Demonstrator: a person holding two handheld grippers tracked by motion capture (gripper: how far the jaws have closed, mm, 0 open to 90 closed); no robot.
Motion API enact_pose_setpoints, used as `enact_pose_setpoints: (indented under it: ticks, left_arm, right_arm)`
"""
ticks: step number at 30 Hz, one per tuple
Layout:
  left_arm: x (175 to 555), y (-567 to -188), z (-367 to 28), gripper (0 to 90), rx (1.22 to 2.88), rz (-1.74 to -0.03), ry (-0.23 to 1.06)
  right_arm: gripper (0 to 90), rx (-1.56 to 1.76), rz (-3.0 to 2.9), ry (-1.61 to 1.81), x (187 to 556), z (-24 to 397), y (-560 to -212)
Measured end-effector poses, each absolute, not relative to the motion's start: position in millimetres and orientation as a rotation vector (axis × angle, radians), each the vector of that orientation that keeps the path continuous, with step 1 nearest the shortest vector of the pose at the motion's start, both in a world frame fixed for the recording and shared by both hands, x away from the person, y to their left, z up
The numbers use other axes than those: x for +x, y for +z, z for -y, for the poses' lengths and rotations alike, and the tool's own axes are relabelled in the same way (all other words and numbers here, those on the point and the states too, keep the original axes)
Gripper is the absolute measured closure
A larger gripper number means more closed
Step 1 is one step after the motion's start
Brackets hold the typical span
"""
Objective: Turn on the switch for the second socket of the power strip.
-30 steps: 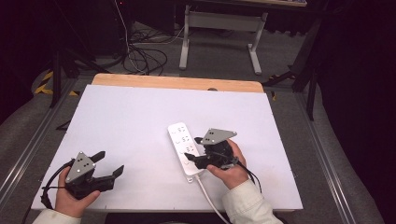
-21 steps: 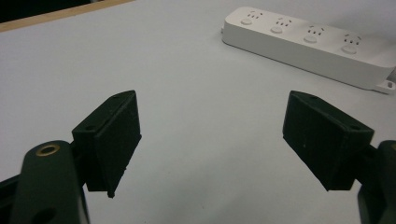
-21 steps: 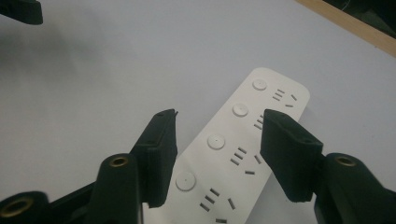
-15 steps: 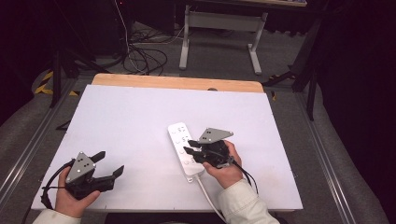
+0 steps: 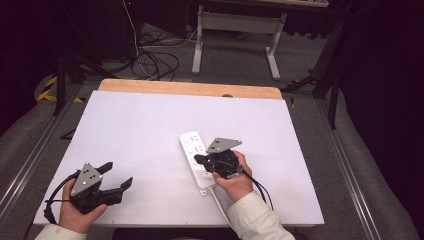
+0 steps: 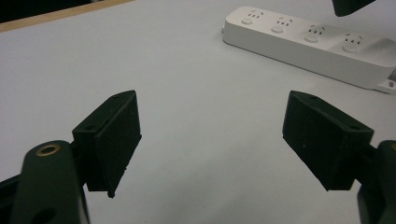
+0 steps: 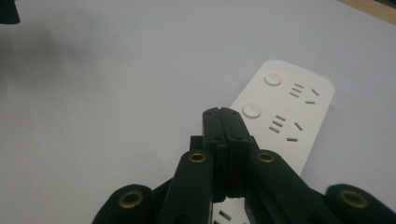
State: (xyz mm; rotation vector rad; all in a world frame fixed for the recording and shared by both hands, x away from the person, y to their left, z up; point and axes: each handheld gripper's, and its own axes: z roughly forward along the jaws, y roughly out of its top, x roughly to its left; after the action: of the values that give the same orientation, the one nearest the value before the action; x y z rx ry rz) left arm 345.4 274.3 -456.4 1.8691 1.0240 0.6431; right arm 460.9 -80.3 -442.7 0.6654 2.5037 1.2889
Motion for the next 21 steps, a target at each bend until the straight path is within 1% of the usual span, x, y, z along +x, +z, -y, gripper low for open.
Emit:
enact_pose_setpoints:
  ticks: [21]
  left_arm:
    - [345.6,-456.7,-274.3,19.7,1.869,-1.029,0.642]
  right_arm:
    - [90.0,0.715,-2.511,1.222,469.7,68.5,-463.5]
